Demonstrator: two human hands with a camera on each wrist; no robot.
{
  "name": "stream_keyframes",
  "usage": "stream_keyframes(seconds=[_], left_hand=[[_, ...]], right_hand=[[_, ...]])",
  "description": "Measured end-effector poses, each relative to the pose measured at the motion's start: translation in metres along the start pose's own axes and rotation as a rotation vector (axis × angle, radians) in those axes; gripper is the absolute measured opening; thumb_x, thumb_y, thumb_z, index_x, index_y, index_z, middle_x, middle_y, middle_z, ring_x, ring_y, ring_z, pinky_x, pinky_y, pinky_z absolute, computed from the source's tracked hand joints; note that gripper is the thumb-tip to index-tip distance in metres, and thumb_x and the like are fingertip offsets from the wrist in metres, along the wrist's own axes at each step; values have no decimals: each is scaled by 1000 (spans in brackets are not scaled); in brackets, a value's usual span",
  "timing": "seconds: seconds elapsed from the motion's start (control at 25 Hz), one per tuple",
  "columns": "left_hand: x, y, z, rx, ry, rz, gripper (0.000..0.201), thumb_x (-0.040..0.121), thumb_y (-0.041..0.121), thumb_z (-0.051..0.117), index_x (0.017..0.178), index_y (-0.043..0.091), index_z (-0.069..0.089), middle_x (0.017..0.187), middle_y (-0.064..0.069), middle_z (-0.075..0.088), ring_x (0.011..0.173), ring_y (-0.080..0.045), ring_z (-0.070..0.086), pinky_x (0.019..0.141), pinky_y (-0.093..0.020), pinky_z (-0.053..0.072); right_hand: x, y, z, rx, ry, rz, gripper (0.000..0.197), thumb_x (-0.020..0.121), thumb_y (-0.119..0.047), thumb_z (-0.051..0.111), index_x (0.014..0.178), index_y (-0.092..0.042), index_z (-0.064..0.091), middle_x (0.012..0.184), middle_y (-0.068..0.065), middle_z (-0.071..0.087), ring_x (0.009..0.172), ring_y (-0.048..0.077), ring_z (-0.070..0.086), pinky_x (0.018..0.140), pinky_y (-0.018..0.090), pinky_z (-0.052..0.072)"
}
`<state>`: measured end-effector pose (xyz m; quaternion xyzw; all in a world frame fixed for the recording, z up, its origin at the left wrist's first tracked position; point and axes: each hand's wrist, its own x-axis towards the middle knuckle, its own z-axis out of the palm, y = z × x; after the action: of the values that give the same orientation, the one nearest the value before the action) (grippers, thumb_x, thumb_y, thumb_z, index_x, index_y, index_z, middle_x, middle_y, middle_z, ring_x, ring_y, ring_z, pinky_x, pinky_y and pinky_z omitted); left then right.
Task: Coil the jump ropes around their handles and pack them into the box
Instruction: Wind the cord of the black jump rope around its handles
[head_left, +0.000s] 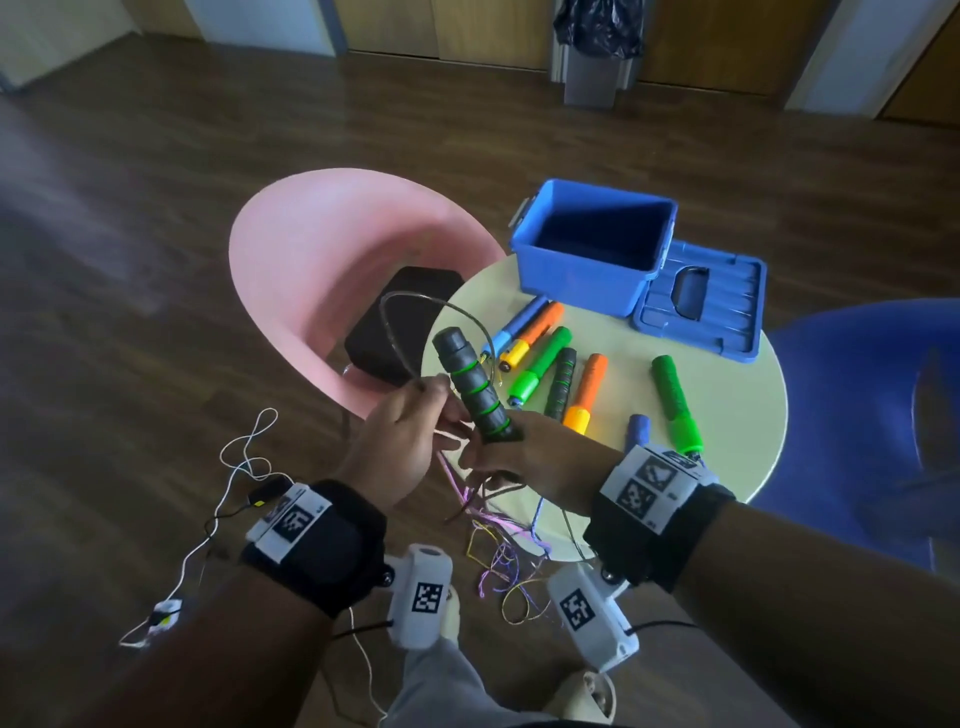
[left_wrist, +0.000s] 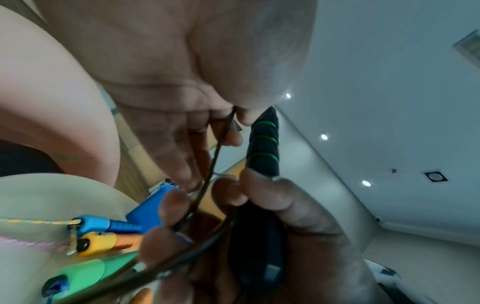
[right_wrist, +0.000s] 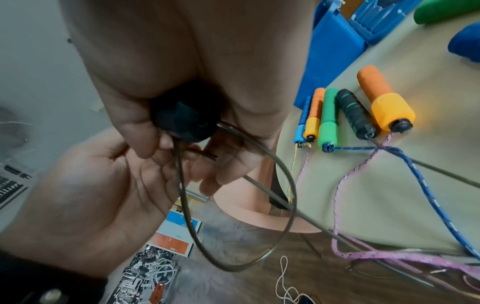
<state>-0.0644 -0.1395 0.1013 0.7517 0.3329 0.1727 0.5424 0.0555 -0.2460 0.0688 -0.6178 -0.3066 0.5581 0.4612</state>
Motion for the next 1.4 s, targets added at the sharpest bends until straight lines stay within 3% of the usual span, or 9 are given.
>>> stream_keyframes(seconds=[0.08, 0.2, 0.32, 0.48, 0.56, 0.68, 0.84, 1.08, 1.4], left_hand=[[4, -26, 1, -41, 4, 12, 30, 94, 35, 52, 91, 8, 64, 84, 1, 67, 78, -5, 67, 71, -19, 51], [7, -77, 14, -367, 105, -308, 45, 76, 51, 53, 92, 9, 61, 84, -6, 67, 71, -18, 59, 66, -31, 43], [1, -113, 45, -270, 80, -626, 31, 102, 35, 43, 99, 10, 61, 84, -7, 65, 65, -15, 54, 59, -26, 39], [3, -138, 82, -80, -100, -793, 11, 95, 3, 53, 85, 6, 56, 66, -5, 51, 48, -13, 43, 36, -16, 27], [10, -151, 82, 7, -55, -769, 14, 89, -2, 59, 78, 7, 57, 67, -8, 56, 48, -17, 49, 36, -17, 38], [14, -159, 67, 238, 43, -658, 9, 79, 5, 65, 81, 13, 63, 78, -6, 68, 67, -27, 65, 63, -32, 59], [11, -164, 45, 359, 113, -594, 20, 88, -4, 56, 105, 6, 55, 94, -10, 63, 71, -21, 56, 49, -19, 35], [11, -182, 34, 554, 16, -506, 26, 89, -7, 42, 92, 7, 63, 90, -10, 64, 77, -23, 54, 49, -17, 31], [17, -174, 50, 420, -42, -506, 12, 90, 4, 60, 98, 14, 62, 102, -2, 61, 94, -18, 56, 75, -19, 36]], right_hand=[[-1, 1, -5, 14, 61, -22, 8, 89, -5, 66, 94, -1, 61, 87, 18, 60, 82, 27, 61, 79, 33, 52], [-2, 4, -8, 168, 112, -41, 13, 85, -8, 68, 92, -2, 59, 86, 20, 57, 87, 33, 63, 89, 42, 55], [-2, 7, -9, 315, 179, -52, 11, 88, -3, 66, 92, -3, 55, 80, 18, 55, 88, 36, 65, 92, 49, 53], [0, 3, -13, 414, 184, -104, 16, 81, -10, 67, 85, -5, 52, 72, 9, 58, 82, 32, 68, 80, 37, 56], [0, 0, -18, 408, 229, -131, 15, 83, -7, 68, 84, -5, 53, 69, 6, 60, 84, 33, 68, 82, 38, 56], [-6, -13, -31, 397, 343, -200, 13, 86, -6, 67, 84, -4, 55, 69, 8, 64, 80, 30, 68, 78, 34, 58], [-17, -44, -57, 484, 424, -368, 12, 93, -3, 59, 84, -6, 53, 66, 2, 67, 76, 25, 69, 75, 30, 58], [-36, -82, -80, 578, 485, -584, 9, 86, -8, 58, 82, -14, 53, 72, 3, 60, 73, 26, 70, 71, 33, 56], [-55, -103, -65, 595, 419, -620, 19, 88, -11, 56, 71, -21, 60, 78, 7, 55, 68, 26, 65, 60, 29, 53]])
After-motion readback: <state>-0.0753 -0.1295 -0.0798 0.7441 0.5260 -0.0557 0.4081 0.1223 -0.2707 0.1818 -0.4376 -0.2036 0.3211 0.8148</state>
